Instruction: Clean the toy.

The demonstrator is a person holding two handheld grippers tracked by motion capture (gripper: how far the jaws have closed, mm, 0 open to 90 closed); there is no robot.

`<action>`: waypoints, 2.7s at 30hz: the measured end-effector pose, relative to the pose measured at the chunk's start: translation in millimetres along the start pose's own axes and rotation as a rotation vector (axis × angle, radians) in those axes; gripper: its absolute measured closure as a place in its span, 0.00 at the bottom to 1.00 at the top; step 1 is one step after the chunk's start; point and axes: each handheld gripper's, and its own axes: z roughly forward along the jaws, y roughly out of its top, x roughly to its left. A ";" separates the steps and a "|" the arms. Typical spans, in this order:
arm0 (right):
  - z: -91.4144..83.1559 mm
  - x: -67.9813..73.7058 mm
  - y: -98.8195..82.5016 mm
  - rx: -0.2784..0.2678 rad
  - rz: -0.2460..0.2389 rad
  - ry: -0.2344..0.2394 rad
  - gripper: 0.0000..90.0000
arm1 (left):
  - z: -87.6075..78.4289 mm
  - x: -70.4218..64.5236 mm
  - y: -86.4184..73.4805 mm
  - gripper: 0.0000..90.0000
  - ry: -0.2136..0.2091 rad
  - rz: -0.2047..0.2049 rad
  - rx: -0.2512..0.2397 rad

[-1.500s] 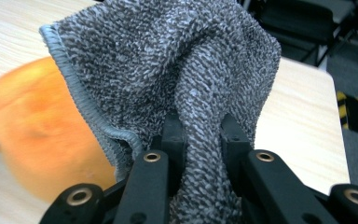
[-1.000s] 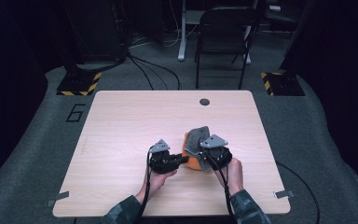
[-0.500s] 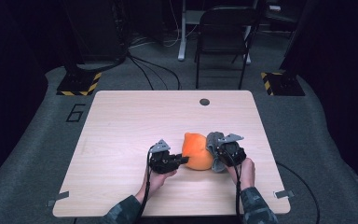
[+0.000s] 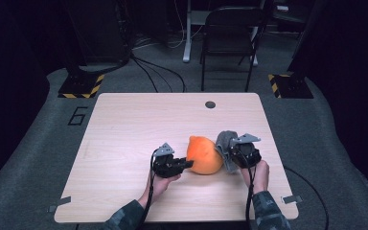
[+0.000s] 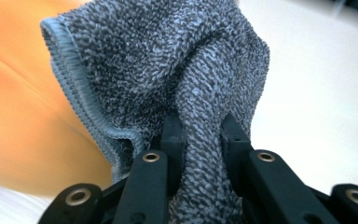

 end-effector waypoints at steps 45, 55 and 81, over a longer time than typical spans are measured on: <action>27.8 34.6 -3.8 0.012 -0.079 0.062 0.86 | 13.3 0.0 -6.1 0.67 0.108 0.601 0.076; -10.8 -24.3 -14.7 -0.068 0.061 -0.010 0.86 | 10.3 1.2 -7.5 0.81 0.110 0.595 0.074; 6.2 -42.1 -28.3 0.031 0.103 -0.050 0.86 | -23.0 -20.1 23.4 0.88 0.003 0.366 -0.132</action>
